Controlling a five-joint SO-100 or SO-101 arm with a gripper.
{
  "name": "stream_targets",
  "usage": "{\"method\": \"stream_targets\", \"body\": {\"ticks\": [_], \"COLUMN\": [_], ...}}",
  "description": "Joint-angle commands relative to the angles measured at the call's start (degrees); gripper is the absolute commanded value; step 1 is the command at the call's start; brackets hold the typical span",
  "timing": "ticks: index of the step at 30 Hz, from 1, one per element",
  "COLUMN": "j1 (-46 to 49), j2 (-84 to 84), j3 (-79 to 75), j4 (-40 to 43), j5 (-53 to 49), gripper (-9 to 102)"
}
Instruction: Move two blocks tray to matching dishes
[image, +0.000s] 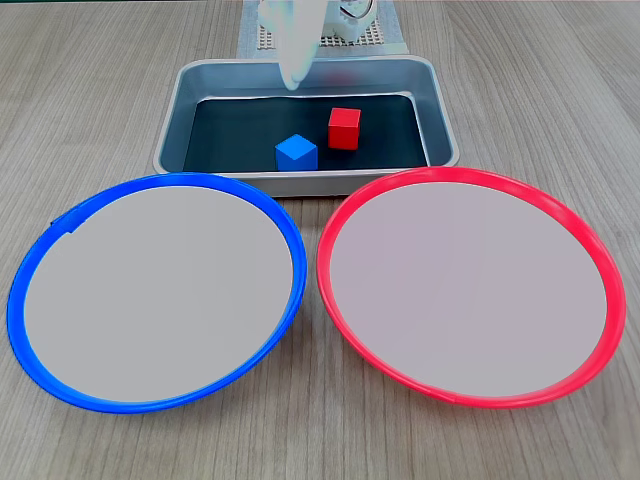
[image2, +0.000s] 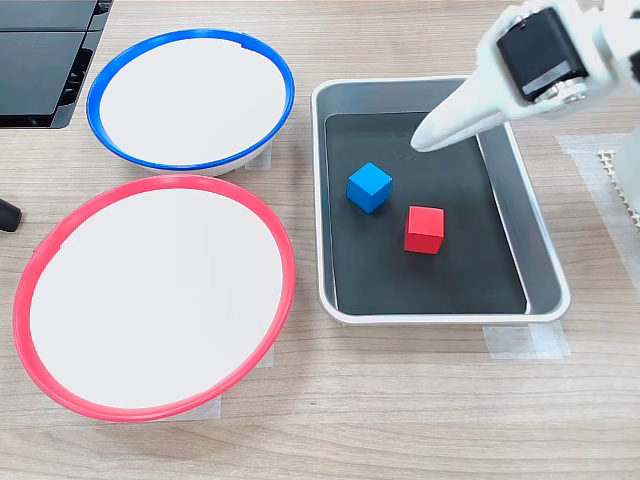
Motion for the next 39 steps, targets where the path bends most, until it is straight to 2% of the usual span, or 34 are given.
{"method": "stream_targets", "body": {"ticks": [1,3,6,14,20,26,29,31,34,37,39], "j1": [1.8,2.5,2.1,2.0,2.5,1.2,0.4,-0.4,0.0,3.1,5.1], "j2": [-12.7,-23.3,-37.0,-57.0,-63.3,-66.1,-65.4,-65.1,-68.1,-76.6,-82.7], "j3": [-10.3,-18.1,-27.7,-35.1,-35.3,-38.0,-41.5,-49.2,-64.2,-80.0,-85.5], "j4": [1.1,3.0,4.4,4.4,0.0,-1.6,1.2,7.6,12.7,14.8,13.0], "j5": [-5.2,-5.3,-5.2,-18.1,-22.1,-21.4,-20.7,-18.3,-12.5,-10.2,-11.0], "gripper": [7,16,23,24,20,0,0,0,0,0,0]}}
